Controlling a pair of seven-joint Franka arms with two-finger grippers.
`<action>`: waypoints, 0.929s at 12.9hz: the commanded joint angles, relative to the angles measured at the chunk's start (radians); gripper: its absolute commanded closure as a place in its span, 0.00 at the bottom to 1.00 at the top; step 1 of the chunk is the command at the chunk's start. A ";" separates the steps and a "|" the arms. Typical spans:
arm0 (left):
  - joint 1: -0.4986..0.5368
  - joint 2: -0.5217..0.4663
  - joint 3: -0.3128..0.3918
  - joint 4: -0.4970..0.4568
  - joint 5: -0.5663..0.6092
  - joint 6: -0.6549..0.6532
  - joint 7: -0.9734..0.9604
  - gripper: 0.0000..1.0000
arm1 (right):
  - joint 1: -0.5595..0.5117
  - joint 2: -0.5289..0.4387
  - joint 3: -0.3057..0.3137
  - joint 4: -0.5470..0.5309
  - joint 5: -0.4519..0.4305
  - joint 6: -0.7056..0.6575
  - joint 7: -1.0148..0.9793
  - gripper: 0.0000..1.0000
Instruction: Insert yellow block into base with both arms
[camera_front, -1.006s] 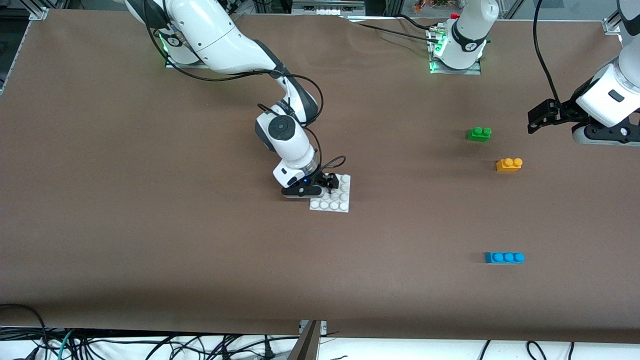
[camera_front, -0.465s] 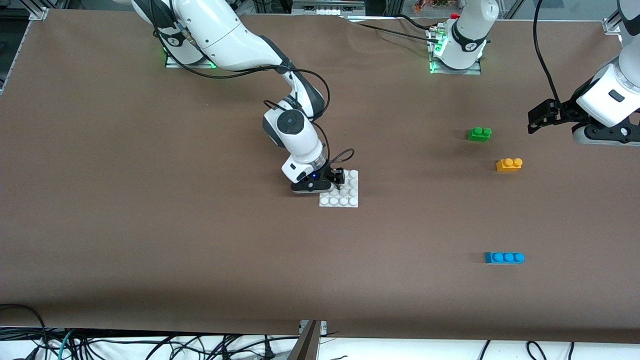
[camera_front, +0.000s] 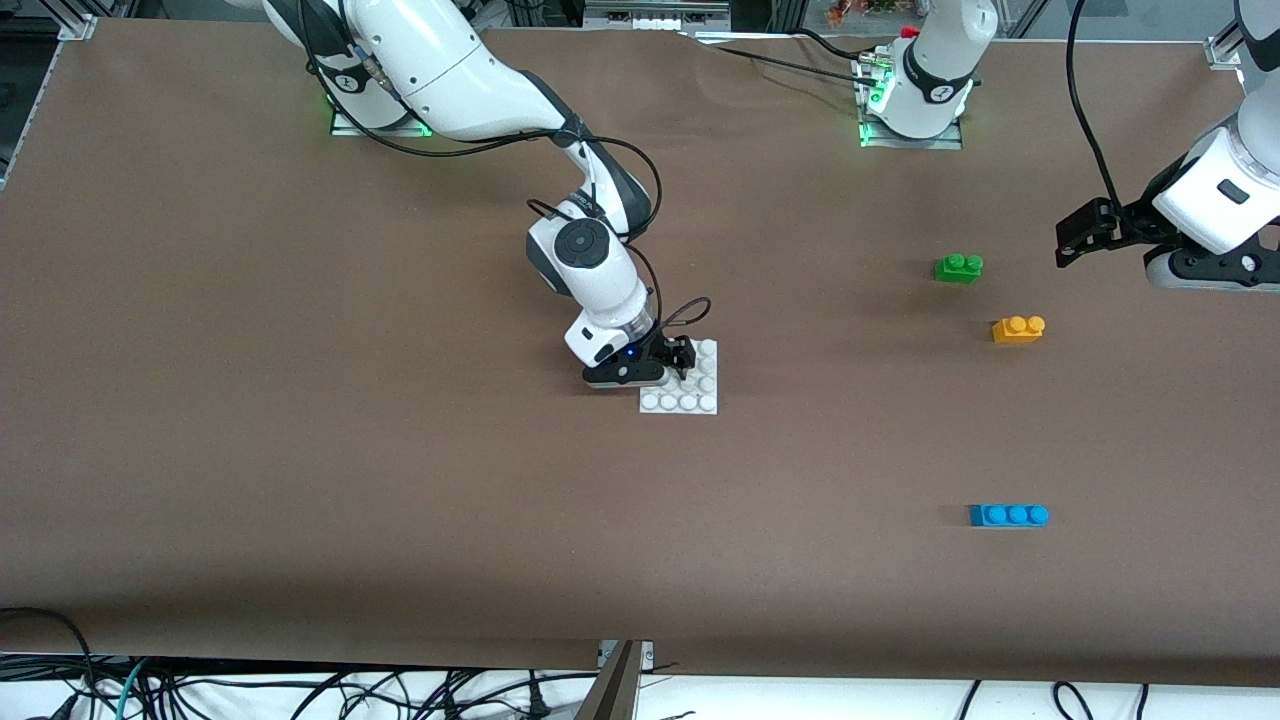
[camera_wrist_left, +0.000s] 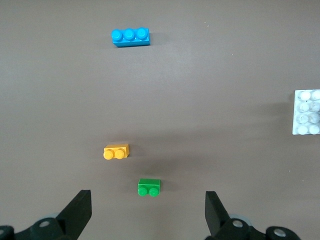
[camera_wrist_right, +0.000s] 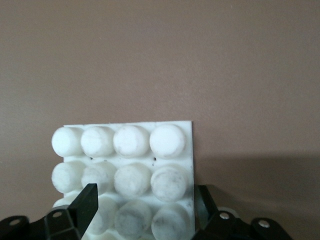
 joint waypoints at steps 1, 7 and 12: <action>0.008 0.018 -0.004 0.037 -0.011 -0.023 -0.005 0.00 | -0.013 -0.027 -0.009 0.127 0.007 -0.205 0.005 0.02; 0.008 0.018 -0.004 0.037 -0.011 -0.023 -0.005 0.00 | -0.150 -0.308 -0.052 0.119 0.009 -0.730 -0.145 0.01; 0.008 0.018 -0.003 0.037 -0.011 -0.023 -0.005 0.00 | -0.377 -0.700 -0.050 -0.225 0.009 -0.810 -0.545 0.01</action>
